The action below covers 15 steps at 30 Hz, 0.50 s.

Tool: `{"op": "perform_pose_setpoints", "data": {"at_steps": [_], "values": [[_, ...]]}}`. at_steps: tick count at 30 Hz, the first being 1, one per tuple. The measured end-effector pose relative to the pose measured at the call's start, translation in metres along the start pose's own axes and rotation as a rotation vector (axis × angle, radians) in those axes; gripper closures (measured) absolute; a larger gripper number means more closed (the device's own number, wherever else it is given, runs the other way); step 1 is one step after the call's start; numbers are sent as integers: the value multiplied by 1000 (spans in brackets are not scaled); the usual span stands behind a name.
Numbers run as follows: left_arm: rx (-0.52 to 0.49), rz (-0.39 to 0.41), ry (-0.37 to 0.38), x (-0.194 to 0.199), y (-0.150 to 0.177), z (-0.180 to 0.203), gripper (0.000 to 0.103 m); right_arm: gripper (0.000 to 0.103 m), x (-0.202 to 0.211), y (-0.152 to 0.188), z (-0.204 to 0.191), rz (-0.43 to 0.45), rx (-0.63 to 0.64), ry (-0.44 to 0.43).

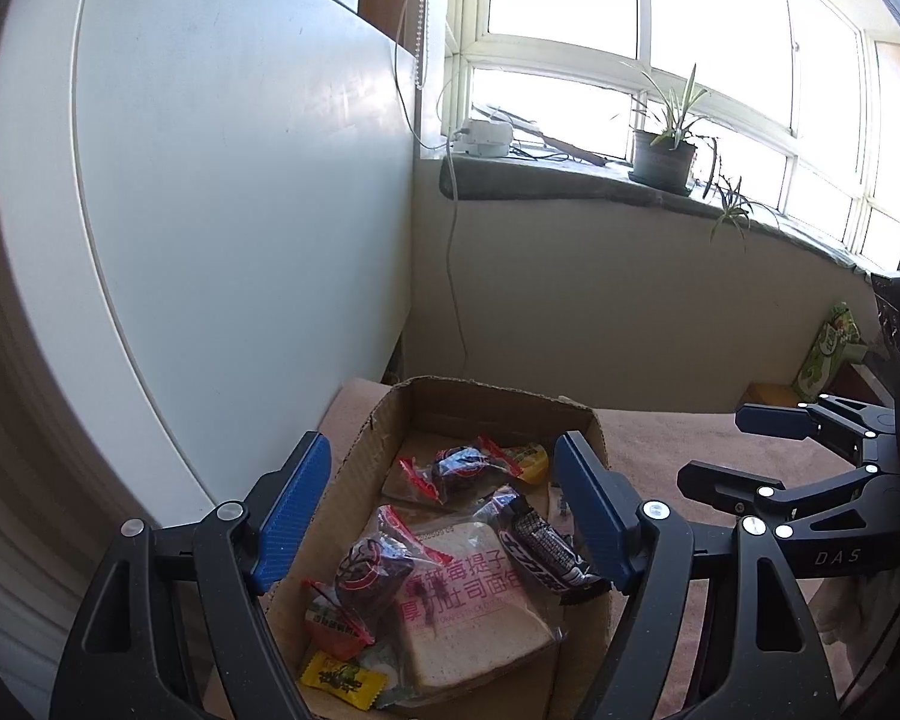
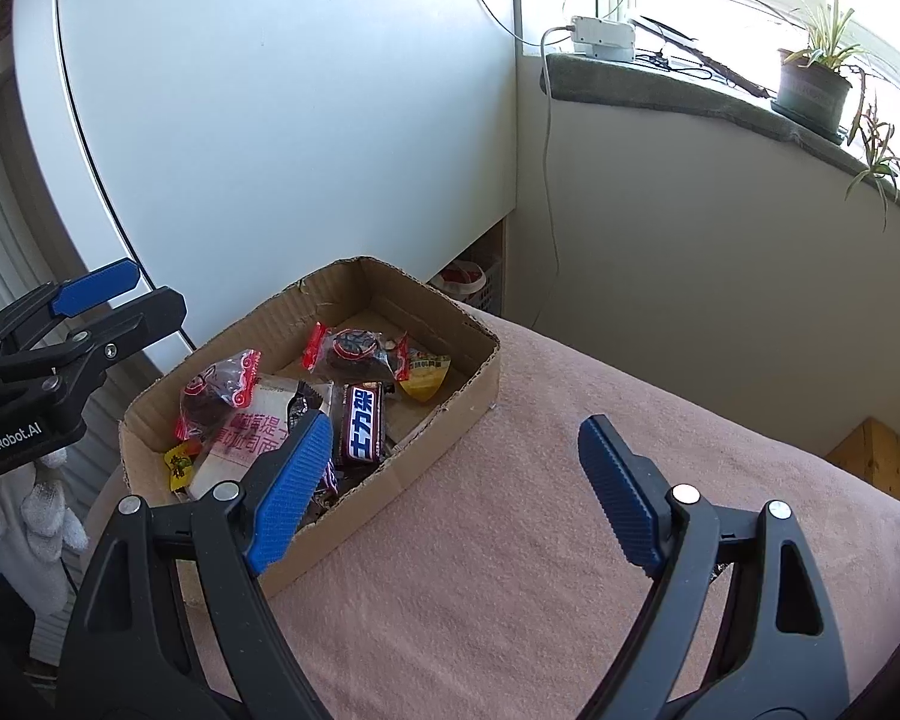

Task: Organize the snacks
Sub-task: 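Move both open tools to the green and black candies on the blanket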

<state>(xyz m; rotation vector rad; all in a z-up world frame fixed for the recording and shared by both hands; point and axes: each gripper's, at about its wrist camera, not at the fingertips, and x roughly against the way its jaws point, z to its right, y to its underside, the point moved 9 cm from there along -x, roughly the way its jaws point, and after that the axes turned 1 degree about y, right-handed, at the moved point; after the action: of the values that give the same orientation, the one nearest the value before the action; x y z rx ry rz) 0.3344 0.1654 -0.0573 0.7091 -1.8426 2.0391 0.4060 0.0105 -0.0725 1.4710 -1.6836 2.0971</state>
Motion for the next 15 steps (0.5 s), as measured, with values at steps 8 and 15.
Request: {"op": "perform_pose_setpoints", "data": {"at_steps": [8, 15], "values": [[-21, -1, 31, 8, 2, 24, 26, 16, 23, 16, 27, 11, -28, 36], [-48, -5, 79, 9, 5, 56, 26, 16, 42, 35, 68, 11, -71, 90]]}}
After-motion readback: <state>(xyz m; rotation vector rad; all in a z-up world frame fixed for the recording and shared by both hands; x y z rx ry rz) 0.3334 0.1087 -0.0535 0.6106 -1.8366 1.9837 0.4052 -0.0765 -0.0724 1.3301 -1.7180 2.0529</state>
